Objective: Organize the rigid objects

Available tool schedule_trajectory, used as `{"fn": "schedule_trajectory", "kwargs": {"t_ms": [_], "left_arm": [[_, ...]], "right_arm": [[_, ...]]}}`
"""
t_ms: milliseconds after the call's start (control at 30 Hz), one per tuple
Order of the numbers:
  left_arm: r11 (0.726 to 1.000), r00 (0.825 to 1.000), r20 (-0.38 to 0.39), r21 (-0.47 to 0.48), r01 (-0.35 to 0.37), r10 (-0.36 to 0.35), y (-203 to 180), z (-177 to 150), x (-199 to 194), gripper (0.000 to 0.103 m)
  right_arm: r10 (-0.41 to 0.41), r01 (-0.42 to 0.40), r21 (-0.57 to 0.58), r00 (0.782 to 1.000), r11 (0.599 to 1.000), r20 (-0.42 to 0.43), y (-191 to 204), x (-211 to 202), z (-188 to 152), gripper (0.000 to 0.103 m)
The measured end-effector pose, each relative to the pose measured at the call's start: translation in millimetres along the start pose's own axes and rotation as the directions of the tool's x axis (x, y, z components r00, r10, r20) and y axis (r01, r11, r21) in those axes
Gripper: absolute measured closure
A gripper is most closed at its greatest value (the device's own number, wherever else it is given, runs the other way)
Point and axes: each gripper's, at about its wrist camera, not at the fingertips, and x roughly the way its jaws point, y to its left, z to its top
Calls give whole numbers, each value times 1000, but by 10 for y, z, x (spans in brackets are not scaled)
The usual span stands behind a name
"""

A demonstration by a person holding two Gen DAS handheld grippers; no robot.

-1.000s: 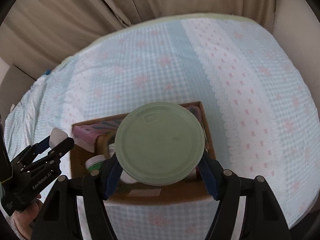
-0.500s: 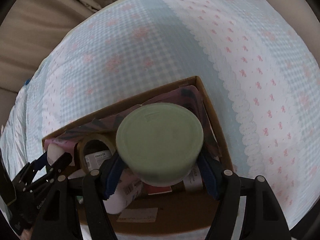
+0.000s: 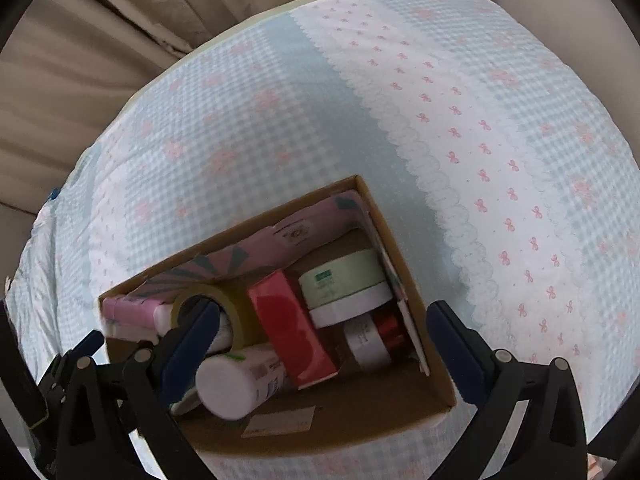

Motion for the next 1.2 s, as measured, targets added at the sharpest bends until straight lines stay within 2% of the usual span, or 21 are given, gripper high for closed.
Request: {"fn": "schedule_trajectory", "kwargs": {"t_ms": [333, 433, 533, 633, 700, 833, 900, 1033, 1100, 1200], "left_arm": [[1000, 998, 61, 1, -24, 24, -178, -2, -578, 0], [999, 996, 86, -26, -37, 39, -273, 14, -915, 0], [996, 986, 154, -75, -51, 63, -401, 21, -1426, 0], [992, 969, 228, -107, -67, 90, -582, -5, -1942, 0], [990, 952, 289, -127, -65, 100, -730, -33, -2336, 0], [985, 902, 415, -164, -52, 117, -1006, -135, -3074, 0], [985, 875, 468, -169, -46, 121, -1161, -216, -3397, 0], [982, 821, 546, -169, -89, 168, -1400, -412, -3828, 0], [981, 809, 560, -166, -102, 179, -1469, -472, -3928, 0], [982, 805, 568, -163, -97, 173, -1522, -557, -4025, 0]], "right_arm": [[71, -68, -74, 997, 995, 31, 72, -416, -27, 0], [94, -87, -107, 994, 990, 55, 47, -707, -18, 0], [114, -103, -147, 991, 984, 75, -9, -1058, 23, 0], [128, -101, -200, 984, 975, 125, -84, -1564, 71, 0], [128, -81, -255, 976, 964, 174, -136, -1980, 93, 0], [133, -35, -341, 954, 939, 268, -222, -2642, 67, 0], [138, -6, -378, 936, 926, 323, -280, -3001, 22, 0], [141, 33, -388, 901, 921, 411, -402, -3480, -81, 0], [136, 57, -390, 882, 919, 451, -453, -3670, -161, 0], [120, 89, -387, 866, 918, 485, -516, -3805, -261, 0]]}}
